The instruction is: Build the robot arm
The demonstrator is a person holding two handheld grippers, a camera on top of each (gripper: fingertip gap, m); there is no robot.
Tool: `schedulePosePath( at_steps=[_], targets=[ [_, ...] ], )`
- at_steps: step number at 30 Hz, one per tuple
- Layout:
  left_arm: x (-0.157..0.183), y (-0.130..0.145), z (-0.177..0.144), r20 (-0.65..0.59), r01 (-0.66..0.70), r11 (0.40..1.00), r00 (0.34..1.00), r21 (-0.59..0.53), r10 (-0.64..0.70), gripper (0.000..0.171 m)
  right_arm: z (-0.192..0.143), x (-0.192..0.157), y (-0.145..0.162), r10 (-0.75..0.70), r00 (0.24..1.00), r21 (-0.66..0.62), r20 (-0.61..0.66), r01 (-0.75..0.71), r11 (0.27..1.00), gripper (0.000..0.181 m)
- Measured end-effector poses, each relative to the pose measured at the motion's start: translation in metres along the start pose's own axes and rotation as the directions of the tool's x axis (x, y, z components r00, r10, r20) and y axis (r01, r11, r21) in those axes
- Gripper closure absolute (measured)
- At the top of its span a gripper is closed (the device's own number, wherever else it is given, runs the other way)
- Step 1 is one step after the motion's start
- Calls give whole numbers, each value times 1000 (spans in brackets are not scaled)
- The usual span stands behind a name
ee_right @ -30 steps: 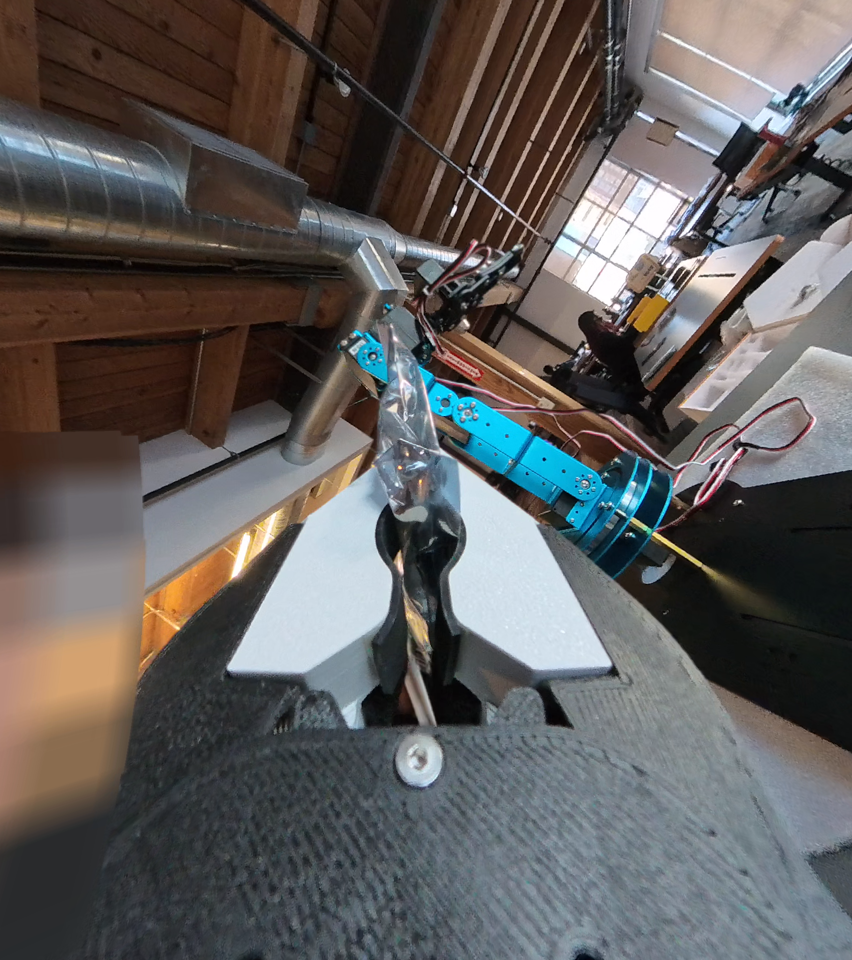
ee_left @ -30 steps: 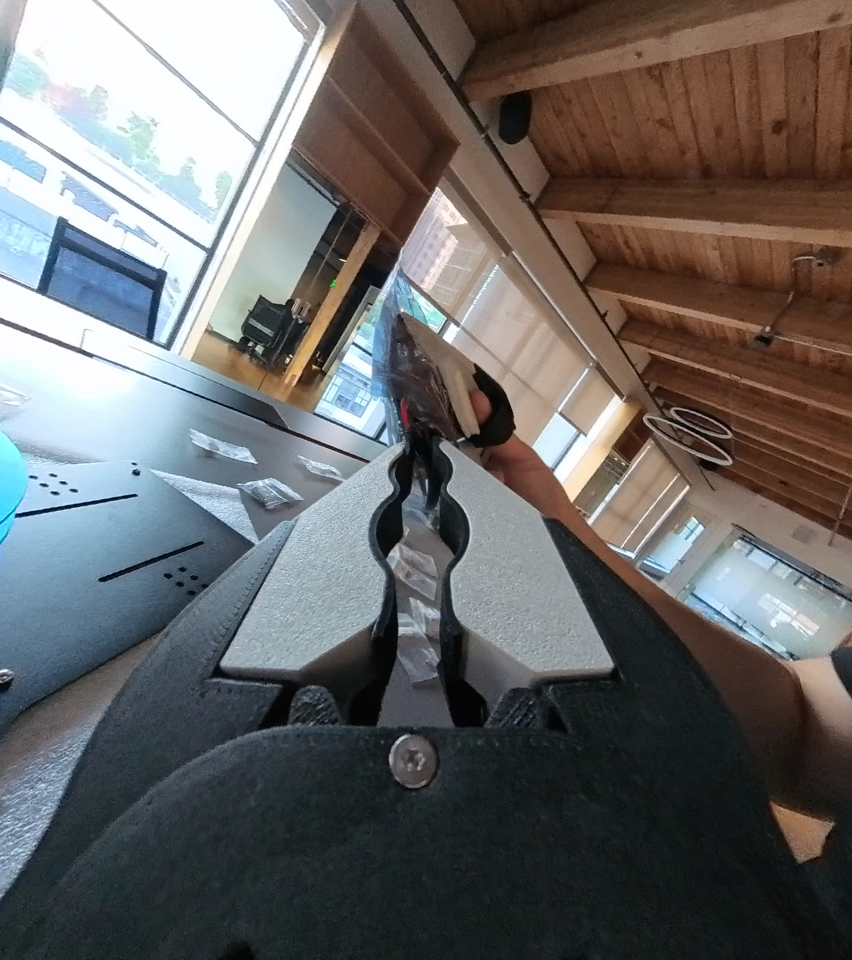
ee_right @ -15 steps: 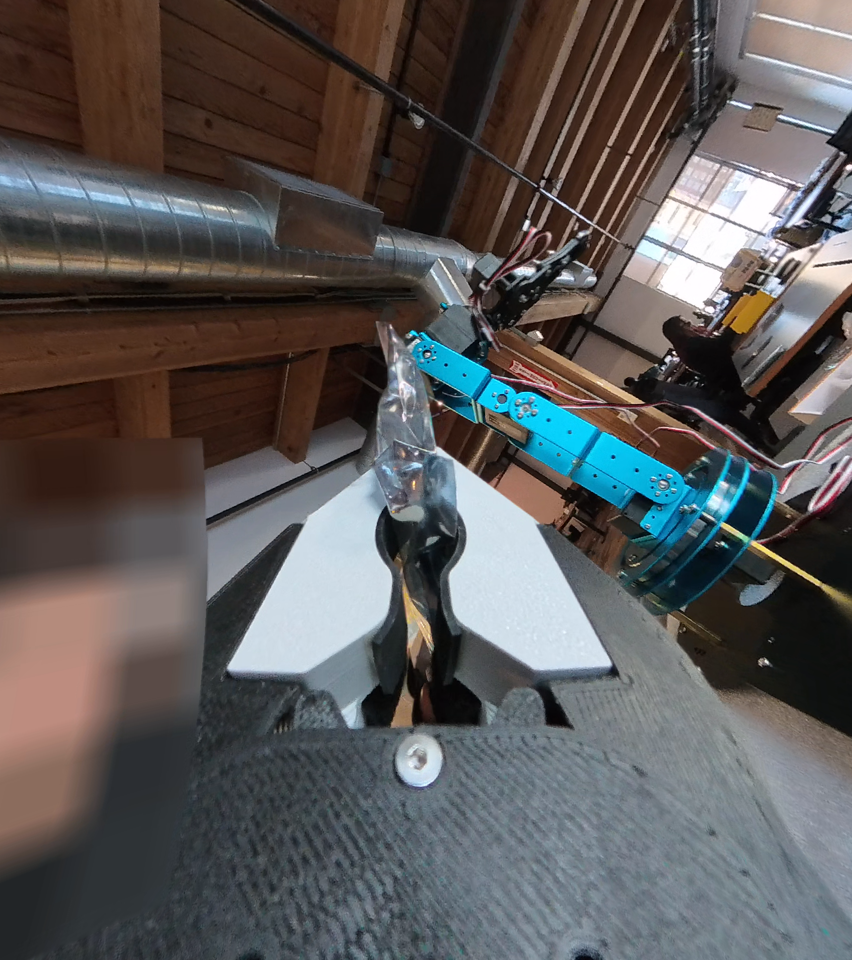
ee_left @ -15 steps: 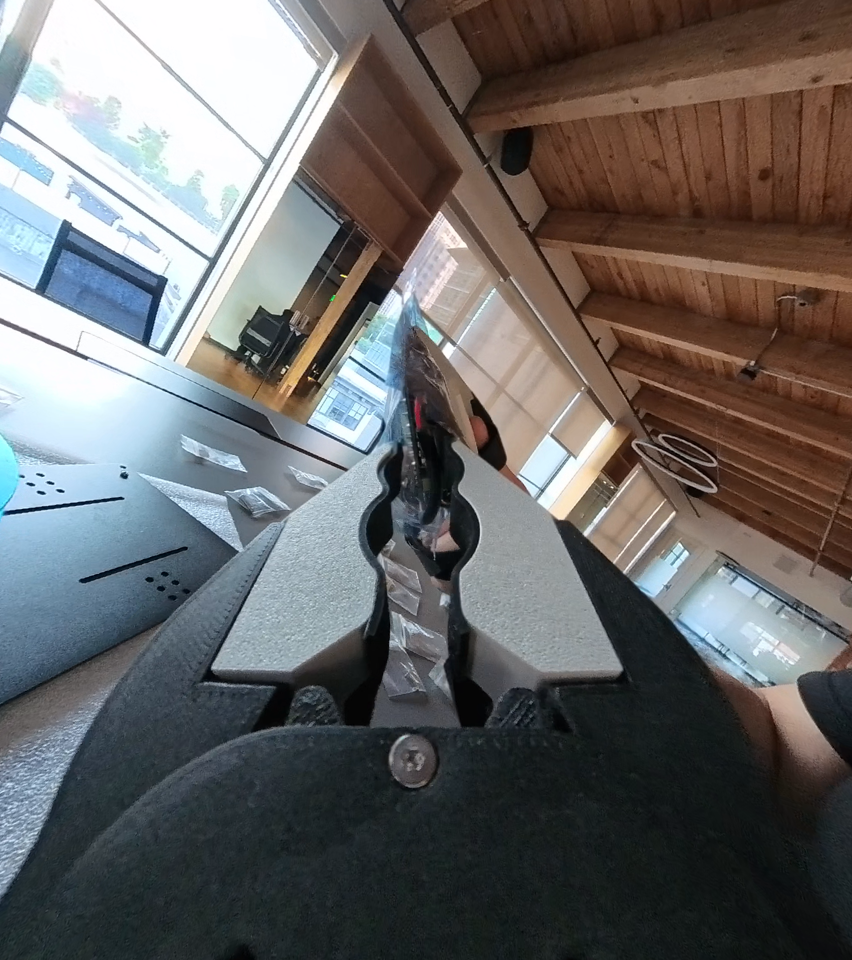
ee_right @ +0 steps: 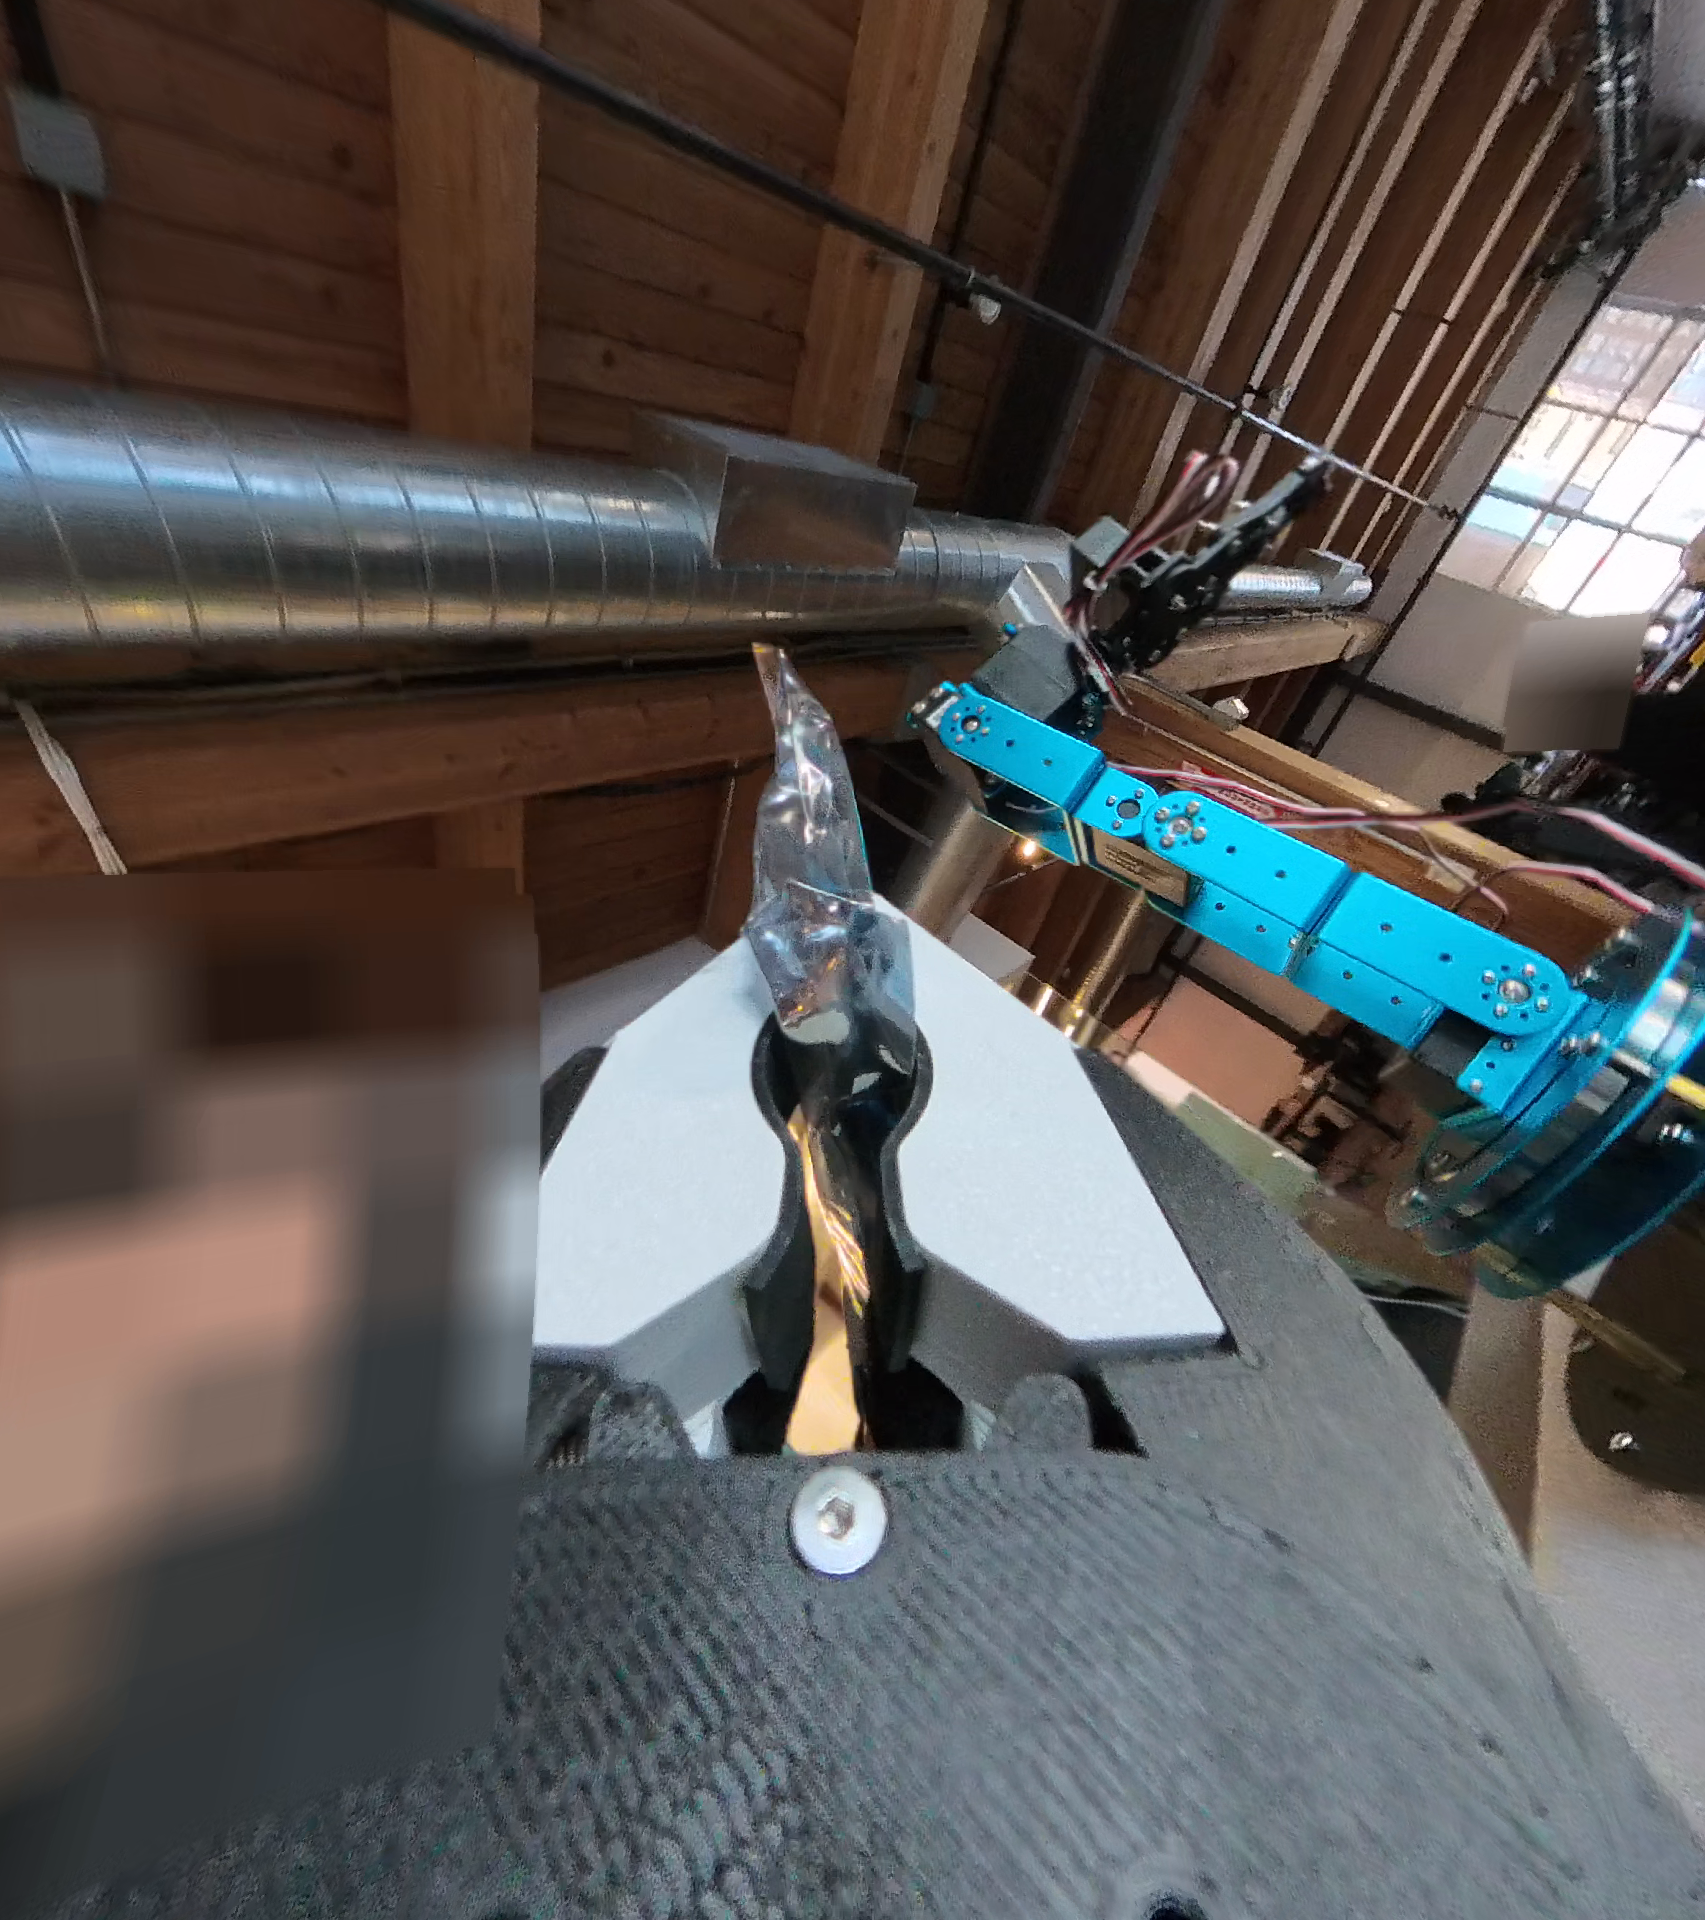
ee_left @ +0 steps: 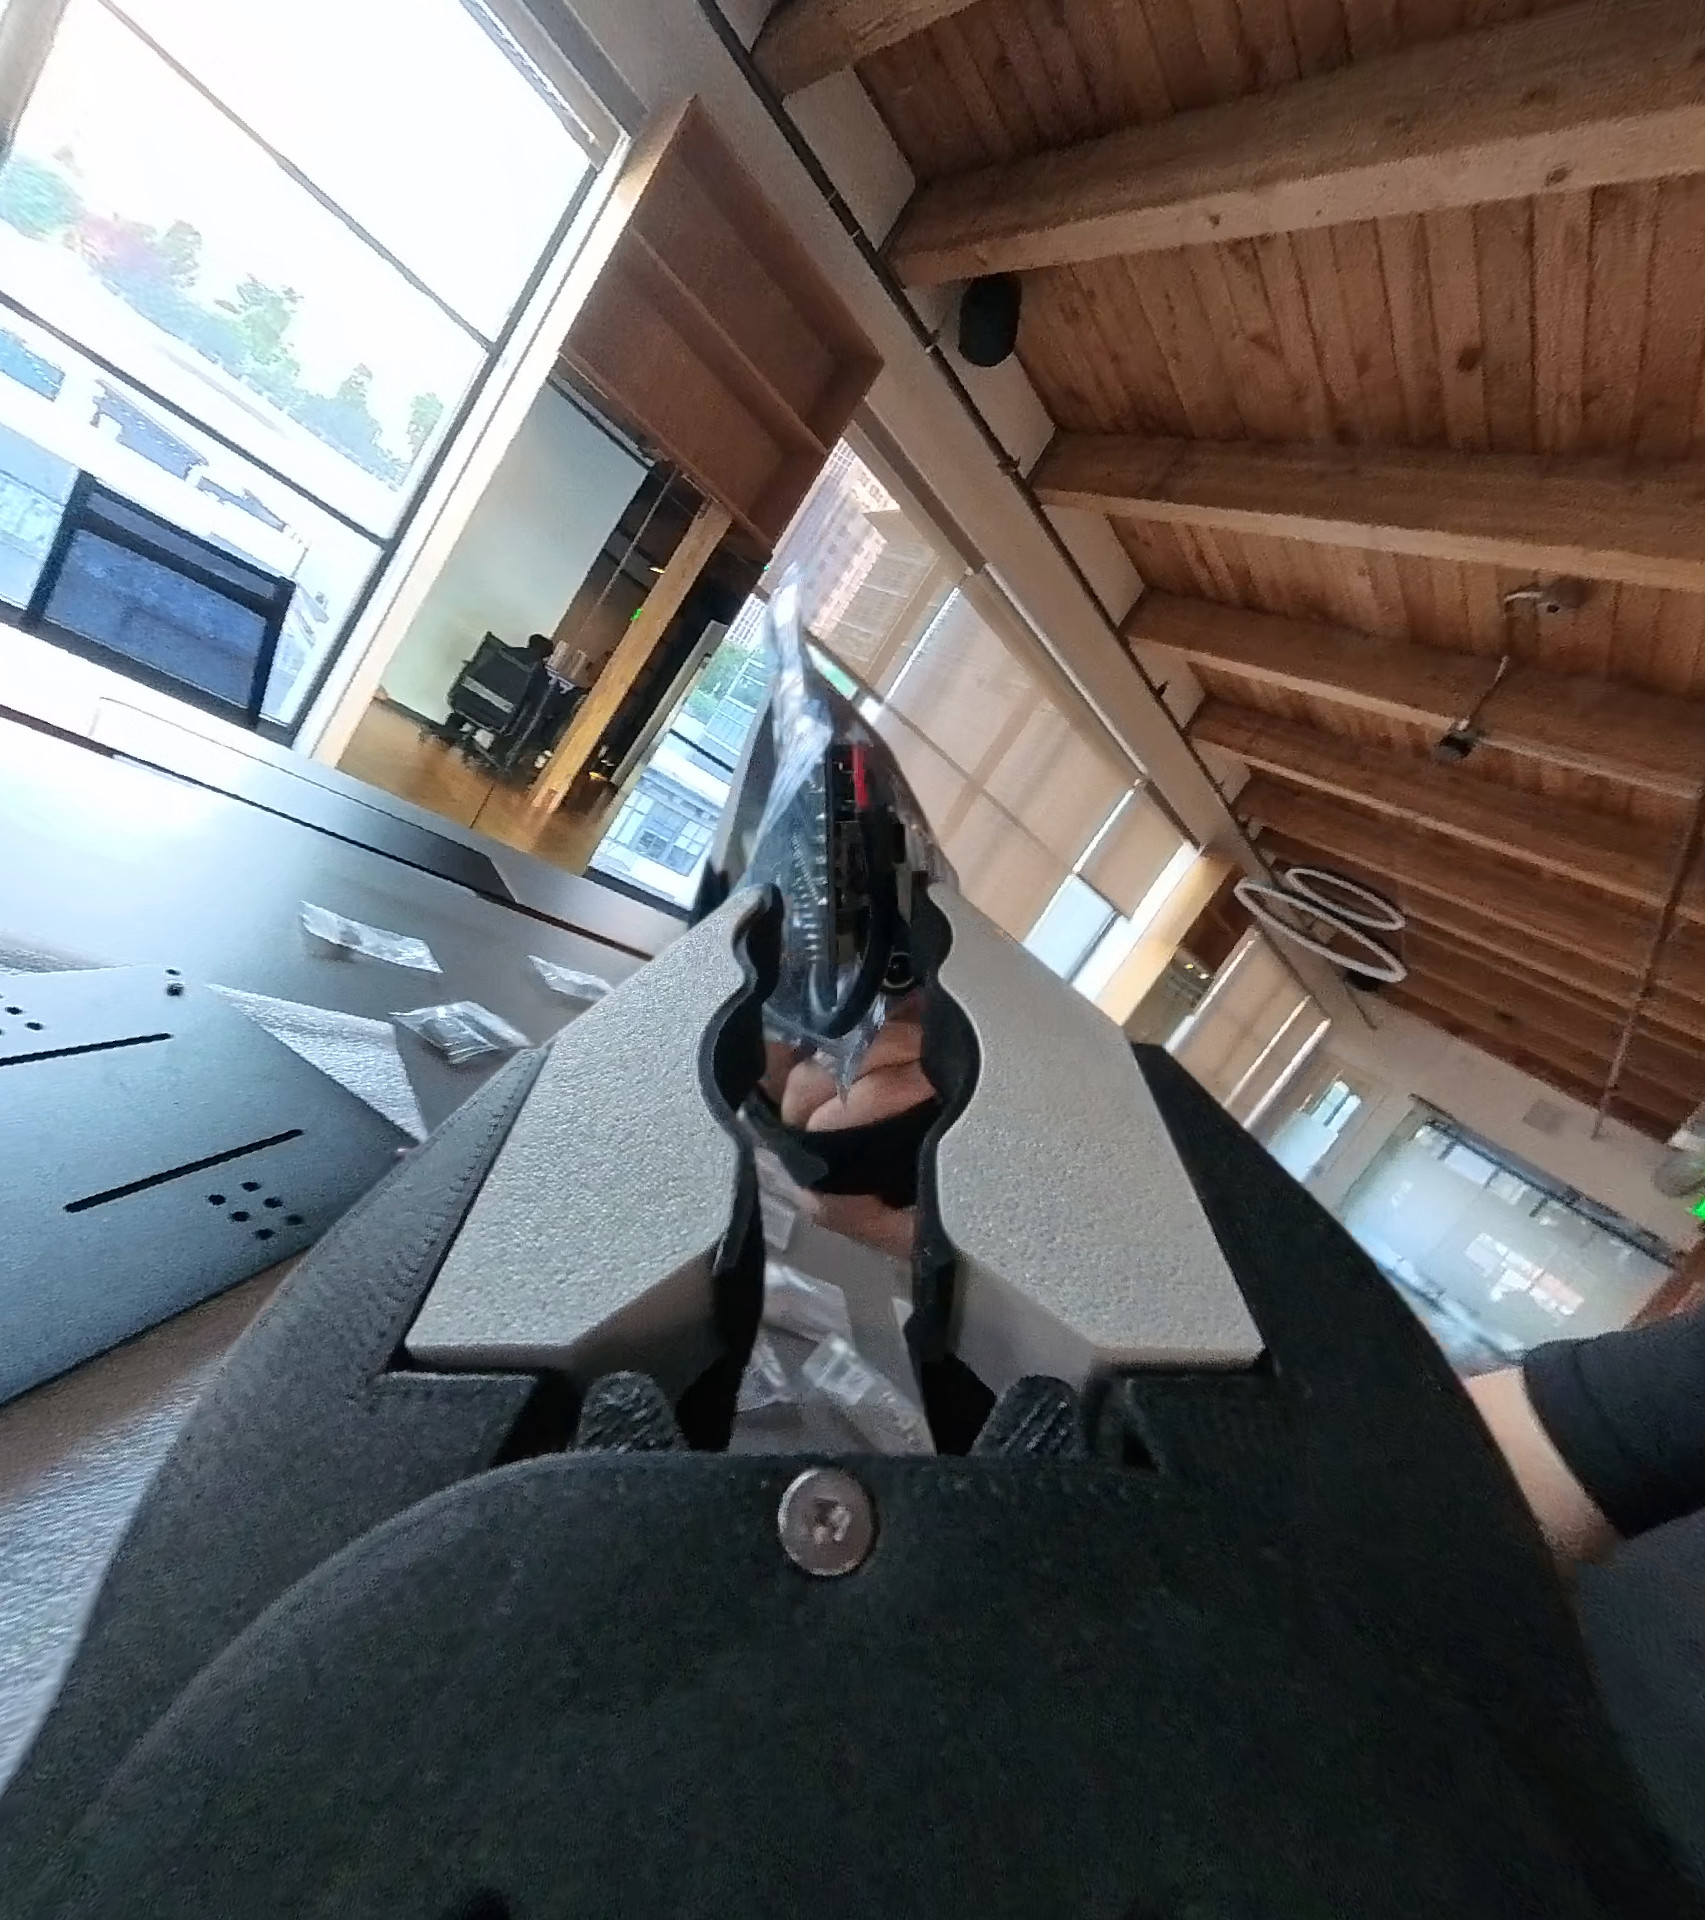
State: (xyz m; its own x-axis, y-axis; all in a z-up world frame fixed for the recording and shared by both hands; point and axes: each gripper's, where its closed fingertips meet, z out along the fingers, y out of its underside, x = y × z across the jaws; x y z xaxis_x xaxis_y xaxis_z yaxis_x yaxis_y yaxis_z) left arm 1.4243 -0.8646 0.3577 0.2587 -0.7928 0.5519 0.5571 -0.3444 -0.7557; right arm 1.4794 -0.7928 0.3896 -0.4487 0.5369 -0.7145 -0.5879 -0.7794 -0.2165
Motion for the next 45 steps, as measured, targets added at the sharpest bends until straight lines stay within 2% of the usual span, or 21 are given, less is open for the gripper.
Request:
schedulePosePath(
  at_steps=[4,6,10,21,25,30,36,41,45],
  targets=[
    [13,-9,3,-32,46,999,998,7,-45,147,-8,13,-4,223,975,108,16,-224,969,181],
    [17,-9,7,9,-14,999,1000,-29,14,147,-12,20,-4,333,942,163,40,-335,928,181],
    [24,-12,10,84,-154,984,983,-90,161,152,-14,24,1,456,884,211,101,-467,859,181],
    [50,-23,16,112,-252,962,958,-106,264,152,-4,10,9,563,789,169,245,-606,777,181],
    [57,-22,17,119,-281,952,948,-120,295,153,-2,4,11,563,776,138,283,-614,777,181],
    [55,-24,10,126,-232,968,962,-91,243,155,1,-10,9,452,849,118,273,-496,860,181],
    [51,-24,4,109,-208,974,970,-88,217,153,5,-26,8,226,959,111,170,-246,963,181],
    [52,-22,0,83,-196,977,976,-85,203,150,10,-36,13,18,997,60,74,-22,998,181],
    [55,-18,-4,40,-225,970,973,-92,229,152,13,-37,19,-145,989,-11,-29,144,989,181]
  ],
)
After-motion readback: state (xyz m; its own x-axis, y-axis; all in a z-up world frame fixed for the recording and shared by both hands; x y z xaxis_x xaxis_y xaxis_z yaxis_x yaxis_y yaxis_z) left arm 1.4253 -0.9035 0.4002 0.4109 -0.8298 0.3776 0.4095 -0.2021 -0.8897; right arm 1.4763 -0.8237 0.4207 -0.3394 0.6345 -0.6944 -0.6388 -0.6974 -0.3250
